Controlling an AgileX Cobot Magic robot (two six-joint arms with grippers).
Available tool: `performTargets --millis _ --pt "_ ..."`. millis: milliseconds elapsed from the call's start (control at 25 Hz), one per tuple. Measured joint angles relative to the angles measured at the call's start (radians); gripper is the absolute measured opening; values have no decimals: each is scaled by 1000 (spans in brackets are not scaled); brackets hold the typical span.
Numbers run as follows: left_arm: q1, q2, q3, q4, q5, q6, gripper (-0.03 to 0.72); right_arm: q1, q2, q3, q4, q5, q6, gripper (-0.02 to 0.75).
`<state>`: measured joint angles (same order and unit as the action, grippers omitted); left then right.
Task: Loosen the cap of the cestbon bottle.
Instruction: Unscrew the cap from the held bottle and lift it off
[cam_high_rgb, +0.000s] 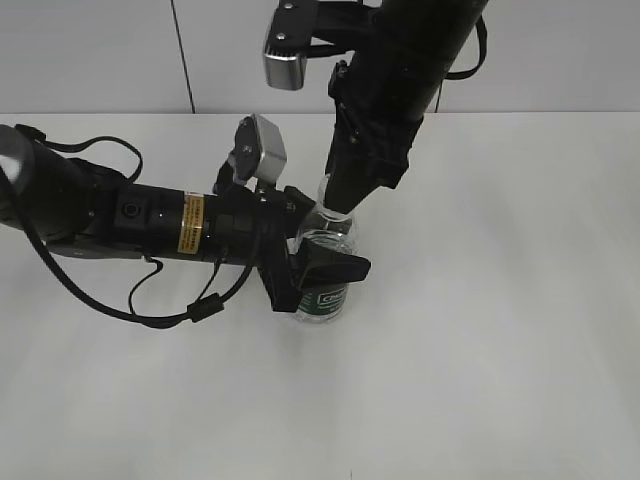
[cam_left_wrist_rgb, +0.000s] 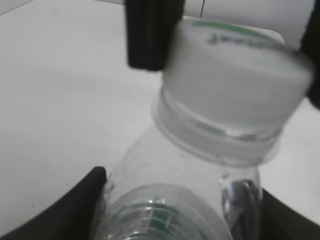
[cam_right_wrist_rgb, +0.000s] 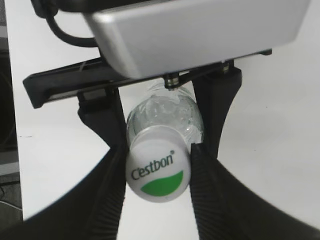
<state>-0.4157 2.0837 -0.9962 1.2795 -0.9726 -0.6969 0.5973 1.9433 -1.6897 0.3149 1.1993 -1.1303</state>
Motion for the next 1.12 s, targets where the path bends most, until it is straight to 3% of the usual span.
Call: performTargets --millis 360,1120 --pt "1 3 0 1 -19 0 438 0 -3 0 2 3 -200 298" --pt "1 8 0 -2 -50 -1 438 0 -8 -1 4 10 -218 298"
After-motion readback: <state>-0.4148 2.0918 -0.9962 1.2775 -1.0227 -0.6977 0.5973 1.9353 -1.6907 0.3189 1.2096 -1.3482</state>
